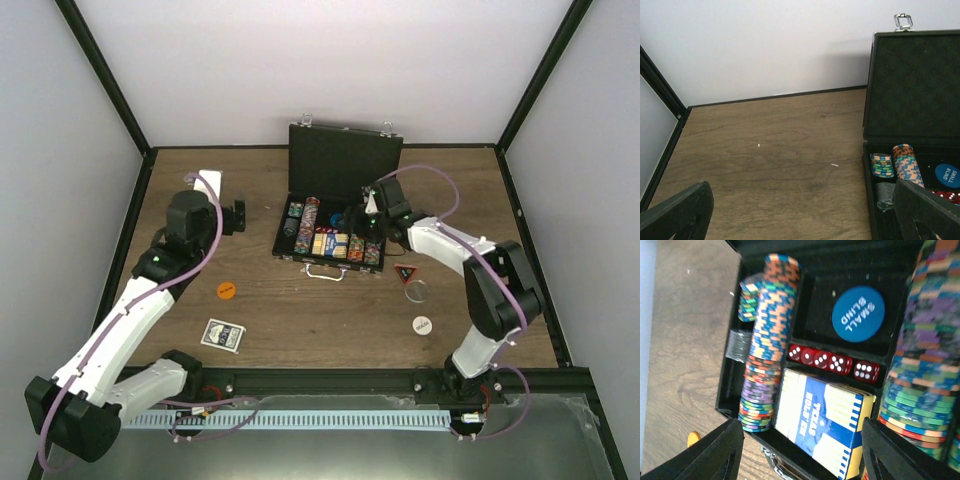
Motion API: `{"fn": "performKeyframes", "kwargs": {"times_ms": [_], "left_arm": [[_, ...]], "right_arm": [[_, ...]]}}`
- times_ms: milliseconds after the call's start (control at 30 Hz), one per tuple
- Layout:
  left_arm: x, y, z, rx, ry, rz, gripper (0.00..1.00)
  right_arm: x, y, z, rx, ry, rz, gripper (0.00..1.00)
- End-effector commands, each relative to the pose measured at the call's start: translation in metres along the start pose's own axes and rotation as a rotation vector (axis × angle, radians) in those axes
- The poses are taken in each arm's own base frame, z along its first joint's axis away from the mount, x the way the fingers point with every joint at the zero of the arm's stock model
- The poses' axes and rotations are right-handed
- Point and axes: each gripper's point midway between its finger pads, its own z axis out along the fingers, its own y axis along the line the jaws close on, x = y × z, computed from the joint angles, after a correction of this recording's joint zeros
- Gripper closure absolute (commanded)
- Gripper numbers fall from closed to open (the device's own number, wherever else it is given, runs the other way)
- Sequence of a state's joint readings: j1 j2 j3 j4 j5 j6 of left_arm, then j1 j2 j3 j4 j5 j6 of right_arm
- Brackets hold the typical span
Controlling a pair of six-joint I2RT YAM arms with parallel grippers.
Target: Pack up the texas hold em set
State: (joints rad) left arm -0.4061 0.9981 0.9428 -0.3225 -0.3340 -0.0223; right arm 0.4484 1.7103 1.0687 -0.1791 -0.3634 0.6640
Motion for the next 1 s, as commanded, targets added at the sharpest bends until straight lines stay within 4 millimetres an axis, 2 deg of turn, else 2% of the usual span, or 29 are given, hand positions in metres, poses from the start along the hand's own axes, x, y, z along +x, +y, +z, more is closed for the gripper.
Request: {"fn": "performKeyframes", "kwargs": {"times_ms": [0, 100, 300, 467, 600, 800, 967], "left_arm": [[0.001, 0.002, 0.003, -0.016, -0.009, 0.006, 0.00], [0.003, 0.002, 0.004, -0.016, -0.008, 0.008, 0.00], [0.007, 0.002, 0.005, -0.016, -0.004, 0.008, 0.00], [0.007, 0.003, 0.005, -0.020, -0.007, 0.008, 0.00], [0.009, 0.002, 0.006, -0.020, -0.001, 0.011, 0.00], [0.010, 0.001, 0.007, -0.016, 0.002, 0.012, 0.00], [0.012, 0.001, 0.009, -0.015, 0.007, 0.013, 0.00]], "right_arm": [[-0.029, 0.002, -0.032, 0.108, -0.126, -0.081, 0.35], [-0.023, -0.005, -0.028, 0.153, -0.119, -0.086, 0.39], [-0.003, -0.006, -0.002, 0.170, -0.056, -0.092, 0.44], [0.009, -0.009, 0.018, 0.206, -0.010, -0.104, 0.54], [0.012, -0.016, 0.026, 0.264, -0.004, -0.110, 0.62], [0.023, -0.014, 0.040, 0.253, 0.032, -0.121, 0.72], [0.027, -0.008, 0.049, 0.244, 0.046, -0.148, 0.73]]}}
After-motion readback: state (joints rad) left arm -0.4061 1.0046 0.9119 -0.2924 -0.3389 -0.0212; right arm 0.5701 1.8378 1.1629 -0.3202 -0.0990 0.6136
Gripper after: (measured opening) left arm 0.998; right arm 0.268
